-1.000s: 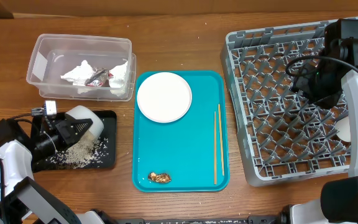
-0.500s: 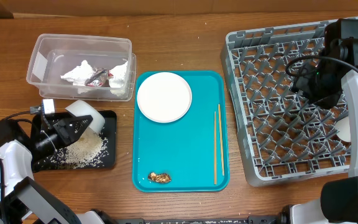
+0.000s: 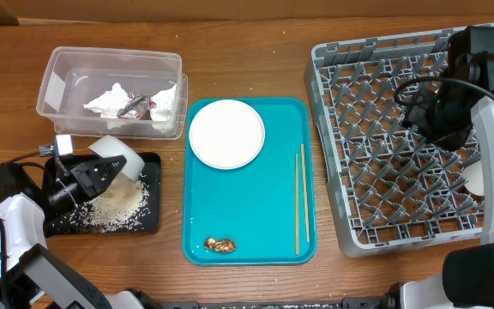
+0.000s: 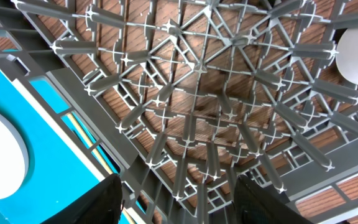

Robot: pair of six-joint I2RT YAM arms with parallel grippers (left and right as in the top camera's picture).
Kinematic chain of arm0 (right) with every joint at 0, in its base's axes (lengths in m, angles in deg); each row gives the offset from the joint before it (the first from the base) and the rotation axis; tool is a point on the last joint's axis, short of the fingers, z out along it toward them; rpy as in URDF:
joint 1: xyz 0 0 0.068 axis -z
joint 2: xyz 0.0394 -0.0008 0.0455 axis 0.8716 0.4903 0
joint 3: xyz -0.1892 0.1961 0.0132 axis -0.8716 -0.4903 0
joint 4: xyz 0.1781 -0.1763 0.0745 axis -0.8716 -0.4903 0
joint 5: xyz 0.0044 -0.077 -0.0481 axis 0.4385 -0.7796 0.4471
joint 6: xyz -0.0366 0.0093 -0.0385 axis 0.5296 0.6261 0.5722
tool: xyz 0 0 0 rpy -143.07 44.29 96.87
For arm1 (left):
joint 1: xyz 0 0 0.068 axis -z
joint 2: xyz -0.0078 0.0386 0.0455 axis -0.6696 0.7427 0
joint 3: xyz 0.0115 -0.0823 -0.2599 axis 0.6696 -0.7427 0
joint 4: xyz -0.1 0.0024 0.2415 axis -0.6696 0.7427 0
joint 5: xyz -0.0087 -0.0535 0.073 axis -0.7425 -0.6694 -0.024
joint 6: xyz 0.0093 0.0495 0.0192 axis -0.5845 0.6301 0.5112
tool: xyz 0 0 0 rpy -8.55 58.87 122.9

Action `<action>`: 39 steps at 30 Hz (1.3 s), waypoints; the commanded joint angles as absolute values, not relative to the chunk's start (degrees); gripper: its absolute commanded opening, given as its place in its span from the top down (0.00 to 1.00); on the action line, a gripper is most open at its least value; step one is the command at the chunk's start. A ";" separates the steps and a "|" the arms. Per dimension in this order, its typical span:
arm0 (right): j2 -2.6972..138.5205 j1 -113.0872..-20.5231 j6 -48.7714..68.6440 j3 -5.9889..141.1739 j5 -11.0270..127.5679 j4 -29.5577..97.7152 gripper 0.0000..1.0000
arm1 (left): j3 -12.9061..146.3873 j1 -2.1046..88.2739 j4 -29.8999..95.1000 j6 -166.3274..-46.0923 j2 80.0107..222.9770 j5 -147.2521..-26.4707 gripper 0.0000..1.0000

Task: Sort waste into correct bins and load items into the dishwasher
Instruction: 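Carry the rice bowl left and tip the rice onto the black tray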

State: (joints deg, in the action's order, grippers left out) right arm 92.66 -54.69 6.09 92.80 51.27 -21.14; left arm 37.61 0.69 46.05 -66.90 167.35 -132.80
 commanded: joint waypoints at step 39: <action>91.66 -54.55 6.75 93.02 50.78 -21.36 0.40 | 39.16 9.63 52.13 -72.82 165.03 -126.53 0.96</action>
